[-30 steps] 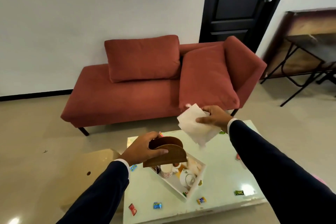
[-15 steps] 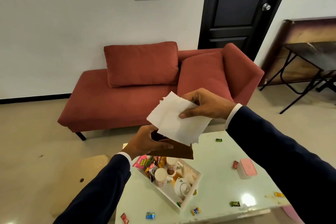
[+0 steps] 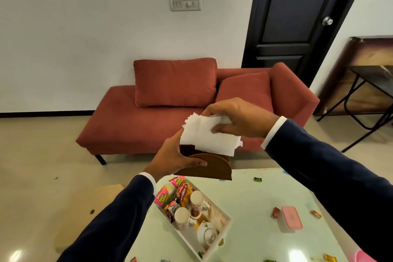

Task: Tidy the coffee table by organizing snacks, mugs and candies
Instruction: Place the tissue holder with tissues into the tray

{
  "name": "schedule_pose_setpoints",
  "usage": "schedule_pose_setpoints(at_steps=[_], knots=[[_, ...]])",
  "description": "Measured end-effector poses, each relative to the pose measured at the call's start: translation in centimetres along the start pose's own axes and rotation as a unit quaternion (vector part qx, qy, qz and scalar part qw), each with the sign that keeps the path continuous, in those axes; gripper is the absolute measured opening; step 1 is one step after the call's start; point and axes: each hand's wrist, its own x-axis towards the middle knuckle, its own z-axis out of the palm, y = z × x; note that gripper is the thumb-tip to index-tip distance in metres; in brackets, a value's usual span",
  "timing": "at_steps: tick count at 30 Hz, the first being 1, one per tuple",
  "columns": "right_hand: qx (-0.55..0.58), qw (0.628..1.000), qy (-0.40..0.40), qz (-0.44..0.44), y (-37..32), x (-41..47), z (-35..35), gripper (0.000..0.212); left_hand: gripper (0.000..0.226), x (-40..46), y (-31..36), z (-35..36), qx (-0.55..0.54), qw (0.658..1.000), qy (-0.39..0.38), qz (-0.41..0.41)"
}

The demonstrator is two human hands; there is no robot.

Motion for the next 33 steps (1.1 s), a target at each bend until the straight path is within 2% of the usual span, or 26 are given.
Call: schedule_pose_setpoints(at_steps=[2, 7, 14, 17, 19, 22, 24, 26, 28, 29, 31, 33], knots=[[-0.009, 1.0, -0.005, -0.022, -0.3, 0.2, -0.4, 0.042, 0.08, 0.6, 0.7, 0.1, -0.001, 1.0, 0.018, 0.008], [0.016, 0.999, -0.047, -0.003, -0.3, 0.6, -0.5, 0.044, 0.093, 1.8, 1.5, -0.3, -0.028, 0.999, 0.044, 0.012], [0.053, 0.998, -0.004, -0.02, -0.8, 1.1, 1.0, 0.052, 0.086, 1.5, 1.5, 0.3, -0.068, 0.997, 0.049, -0.004], [0.118, 0.991, 0.06, 0.006, 0.0, 0.4, 0.6, 0.048, 0.076, 1.1, 1.5, 0.1, -0.095, 0.993, 0.064, 0.001], [0.196, 0.968, 0.148, 0.054, 1.0, -0.8, 0.8, 0.039, 0.069, 0.7, 1.5, -0.1, -0.083, 0.993, 0.078, 0.008], [0.353, 0.881, 0.264, 0.169, 1.8, -2.8, 3.6, 0.036, 0.058, 0.3, 1.6, -0.1, -0.078, 0.993, 0.086, 0.005], [0.45, 0.812, 0.28, 0.244, 1.4, -3.6, 6.2, 0.051, 0.056, 0.2, 1.6, 0.1, -0.076, 0.992, 0.097, 0.004], [0.514, 0.769, 0.263, 0.274, 0.6, -3.9, 8.1, 0.06, 0.056, 0.3, 1.6, 0.5, -0.077, 0.992, 0.1, 0.006], [0.531, 0.765, 0.243, 0.272, -0.4, -3.7, 9.2, 0.065, 0.058, 0.5, 1.9, 1.2, -0.062, 0.993, 0.096, 0.012], [0.522, 0.775, 0.236, 0.267, -0.8, -3.7, 9.5, 0.066, 0.059, 0.6, 2.1, 1.6, -0.053, 0.994, 0.091, 0.019], [0.497, 0.803, 0.222, 0.244, -1.1, -3.6, 9.9, 0.059, 0.06, 0.8, 2.5, 2.3, -0.044, 0.995, 0.088, 0.031], [0.509, 0.809, 0.209, 0.207, -0.7, -4.1, 10.2, 0.052, 0.06, 0.9, 2.6, 2.8, -0.046, 0.993, 0.1, 0.032]])
